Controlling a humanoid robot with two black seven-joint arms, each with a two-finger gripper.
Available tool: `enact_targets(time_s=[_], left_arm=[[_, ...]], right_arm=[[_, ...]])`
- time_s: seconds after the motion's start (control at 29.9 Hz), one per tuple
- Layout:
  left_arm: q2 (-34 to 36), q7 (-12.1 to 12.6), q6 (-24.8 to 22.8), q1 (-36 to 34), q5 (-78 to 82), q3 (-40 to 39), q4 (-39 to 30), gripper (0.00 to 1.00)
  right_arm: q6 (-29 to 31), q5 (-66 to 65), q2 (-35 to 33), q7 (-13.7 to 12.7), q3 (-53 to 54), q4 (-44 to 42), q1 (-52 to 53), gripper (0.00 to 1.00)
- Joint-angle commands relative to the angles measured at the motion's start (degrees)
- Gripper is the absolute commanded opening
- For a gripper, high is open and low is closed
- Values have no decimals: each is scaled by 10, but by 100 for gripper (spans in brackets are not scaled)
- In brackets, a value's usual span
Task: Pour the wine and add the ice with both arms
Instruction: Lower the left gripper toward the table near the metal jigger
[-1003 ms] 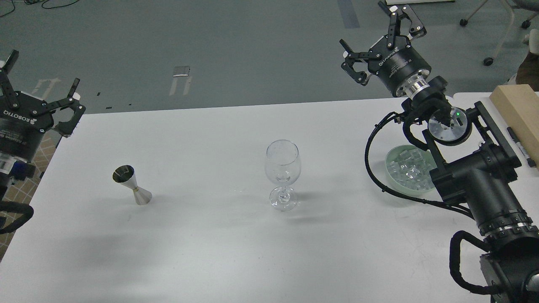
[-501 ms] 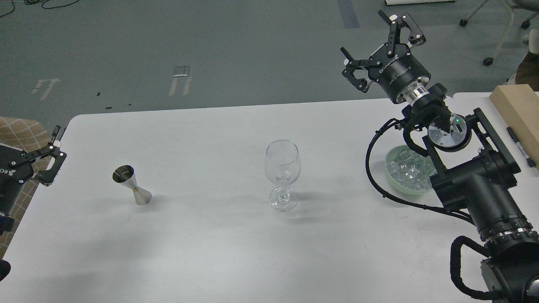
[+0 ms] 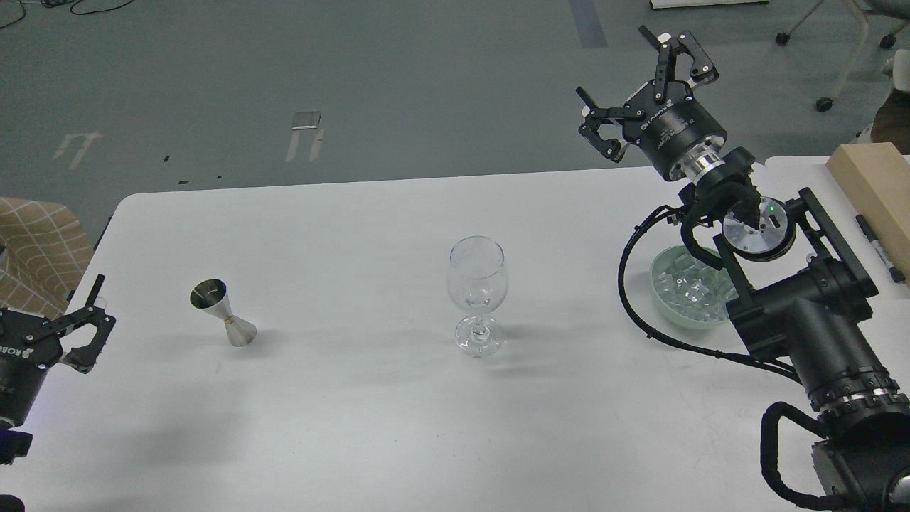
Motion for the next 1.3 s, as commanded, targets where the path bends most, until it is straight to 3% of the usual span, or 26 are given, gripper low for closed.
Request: enact_targets(time_s=[0.0,0.4,0.74,1.27], left_arm=[[-17,7,0,12,0,0,-1,96],[-68,56,0,57,0,0,-7,96],[-93,87,0,100,0,6,-55,97],[-135,93,0,101,-1,17,-60,97]], right_arm=[[0,0,0,0,0,0,0,100],[0,0,0,0,0,-1,0,100],[0,0,0,0,-1,-1,0,100],[0,0,0,0,0,-1,1,100]])
